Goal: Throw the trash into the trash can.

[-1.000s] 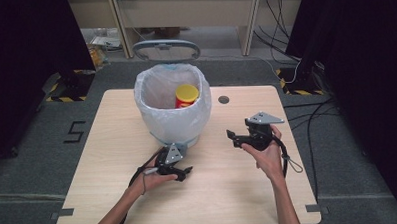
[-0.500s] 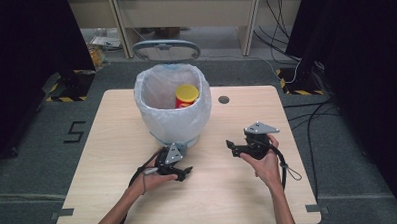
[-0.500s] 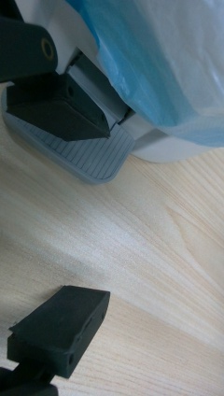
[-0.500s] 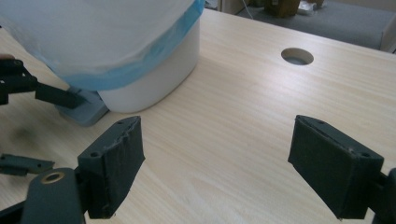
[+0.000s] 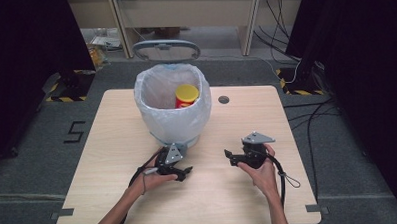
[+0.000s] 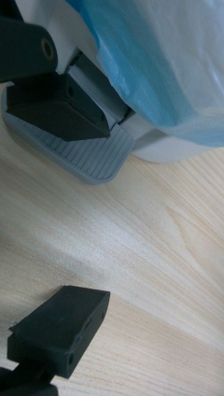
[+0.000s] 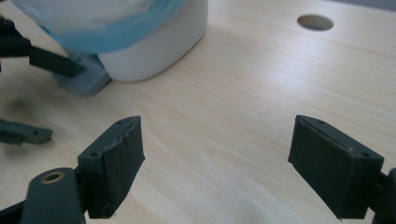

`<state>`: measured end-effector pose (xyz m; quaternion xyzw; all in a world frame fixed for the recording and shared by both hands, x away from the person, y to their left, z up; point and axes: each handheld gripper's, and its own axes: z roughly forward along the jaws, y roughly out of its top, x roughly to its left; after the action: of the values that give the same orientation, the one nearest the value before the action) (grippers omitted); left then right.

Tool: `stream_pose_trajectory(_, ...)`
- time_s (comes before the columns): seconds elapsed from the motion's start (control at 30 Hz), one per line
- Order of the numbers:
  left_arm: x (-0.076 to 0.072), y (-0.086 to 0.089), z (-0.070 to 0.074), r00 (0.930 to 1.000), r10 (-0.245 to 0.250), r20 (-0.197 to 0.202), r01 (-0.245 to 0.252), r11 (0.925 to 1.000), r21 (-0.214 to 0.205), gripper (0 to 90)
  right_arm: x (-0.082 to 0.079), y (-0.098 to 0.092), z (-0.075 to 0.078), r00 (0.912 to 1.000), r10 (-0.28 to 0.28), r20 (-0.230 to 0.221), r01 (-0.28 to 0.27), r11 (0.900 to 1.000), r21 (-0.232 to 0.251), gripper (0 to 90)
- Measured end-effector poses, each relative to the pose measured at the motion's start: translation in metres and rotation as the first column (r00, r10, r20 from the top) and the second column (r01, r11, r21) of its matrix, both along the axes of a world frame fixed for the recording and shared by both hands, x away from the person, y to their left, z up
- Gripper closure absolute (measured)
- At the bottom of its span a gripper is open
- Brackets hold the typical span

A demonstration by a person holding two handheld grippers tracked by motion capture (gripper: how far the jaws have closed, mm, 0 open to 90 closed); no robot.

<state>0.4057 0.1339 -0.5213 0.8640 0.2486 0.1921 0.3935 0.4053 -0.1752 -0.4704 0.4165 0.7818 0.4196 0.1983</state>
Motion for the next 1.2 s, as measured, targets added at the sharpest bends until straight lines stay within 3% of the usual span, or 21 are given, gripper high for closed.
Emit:
stream_pose_trajectory(0.63,0.000,0.000,0.000,1.0000,0.000,0.000,0.000,1.0000,0.000,17.5,-0.007,0.003,-0.017,0.9991,0.010,-0.042,-0.012,0.9979,-0.064,18.0)
stream_pose_trajectory(1.2,0.000,0.000,0.000,1.0000,0.000,0.000,0.000,1.0000,0.000,17.5,-0.014,0.002,-0.038,0.9910,0.010,-0.134,-0.031,0.9883,-0.150,17.0)
